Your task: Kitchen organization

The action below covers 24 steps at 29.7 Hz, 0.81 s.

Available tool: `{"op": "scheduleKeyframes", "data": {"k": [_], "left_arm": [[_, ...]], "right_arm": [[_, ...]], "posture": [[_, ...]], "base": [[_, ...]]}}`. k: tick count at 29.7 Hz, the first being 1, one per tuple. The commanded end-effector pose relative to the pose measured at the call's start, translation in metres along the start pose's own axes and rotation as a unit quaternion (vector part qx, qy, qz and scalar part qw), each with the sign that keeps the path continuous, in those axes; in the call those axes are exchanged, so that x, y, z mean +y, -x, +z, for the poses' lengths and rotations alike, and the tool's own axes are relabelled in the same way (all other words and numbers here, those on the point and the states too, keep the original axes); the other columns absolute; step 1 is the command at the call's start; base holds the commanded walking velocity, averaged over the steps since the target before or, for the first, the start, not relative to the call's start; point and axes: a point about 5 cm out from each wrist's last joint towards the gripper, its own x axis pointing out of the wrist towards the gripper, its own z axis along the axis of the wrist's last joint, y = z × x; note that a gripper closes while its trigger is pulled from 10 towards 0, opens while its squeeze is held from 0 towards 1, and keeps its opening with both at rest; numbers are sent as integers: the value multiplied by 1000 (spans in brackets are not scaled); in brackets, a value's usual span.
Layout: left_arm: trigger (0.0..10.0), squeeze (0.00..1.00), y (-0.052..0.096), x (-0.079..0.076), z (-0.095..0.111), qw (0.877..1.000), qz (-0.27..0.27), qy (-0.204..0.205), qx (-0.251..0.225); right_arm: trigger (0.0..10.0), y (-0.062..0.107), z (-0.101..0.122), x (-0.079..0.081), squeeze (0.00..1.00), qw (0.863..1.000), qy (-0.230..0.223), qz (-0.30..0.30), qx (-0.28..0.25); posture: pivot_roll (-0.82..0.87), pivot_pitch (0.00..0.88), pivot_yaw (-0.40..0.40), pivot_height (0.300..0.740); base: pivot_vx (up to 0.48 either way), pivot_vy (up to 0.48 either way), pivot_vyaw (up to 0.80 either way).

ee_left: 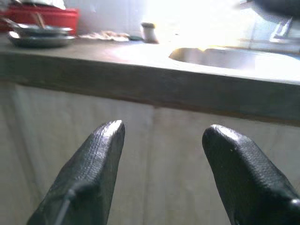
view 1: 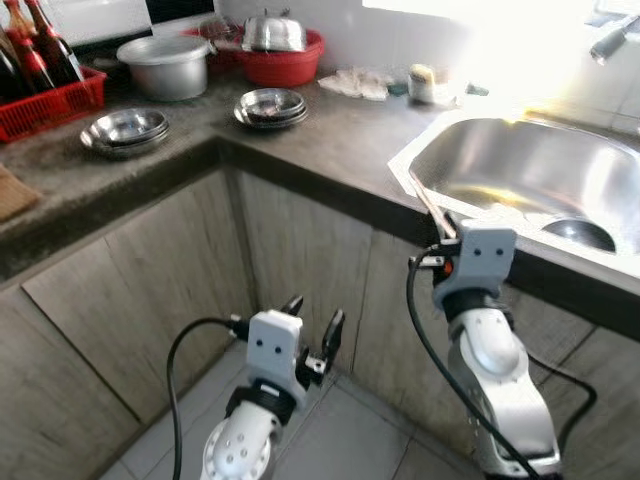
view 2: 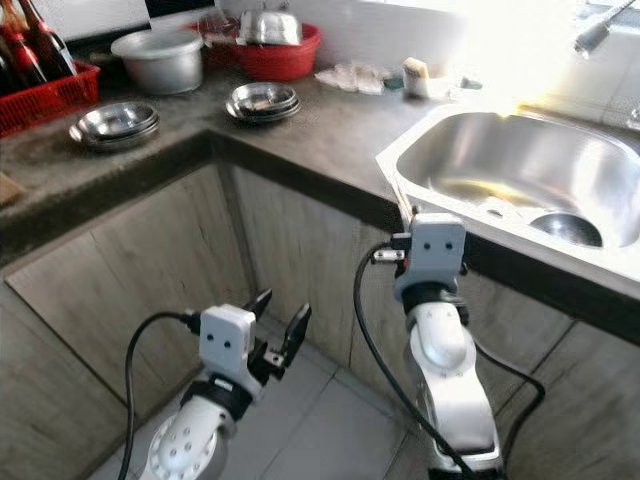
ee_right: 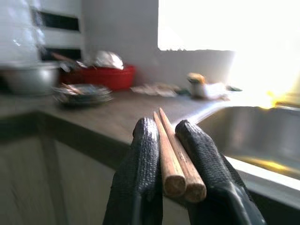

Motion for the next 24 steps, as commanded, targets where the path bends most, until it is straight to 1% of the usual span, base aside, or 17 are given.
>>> {"op": "scheduleKeyframes", "data": {"k": [1,5,9,17,21,24], "left_arm": [[10000,0,-4,-4,4,1000,-7,4,-10],[10000,0,-5,-3,5,1000,-4,2,-12],[10000,0,-5,-2,5,1000,-5,1,-12],[10000,0,-5,-1,5,1000,-4,0,-11],[10000,0,-5,-1,5,1000,-4,0,-11],[10000,0,-5,-1,5,1000,-4,0,-11]], "right_arm": [[10000,0,7,-7,0,1000,8,-7,-12],[10000,-3,11,-7,0,1000,7,-9,-20],[10000,-9,15,-13,0,999,13,-19,-28],[10000,-10,15,-16,0,999,16,-23,-28],[10000,-12,15,-15,0,999,18,-16,-26],[10000,-16,12,-14,0,1000,15,-3,-17]], "posture": [[50,69,-22,740],[50,72,-20,740],[51,73,-19,740],[51,76,-17,740],[52,75,-16,740],[53,75,-16,740]], "base": [[292,0,-800],[298,0,-800],[306,0,-800],[307,0,-798],[307,0,0],[309,0,0]]}}
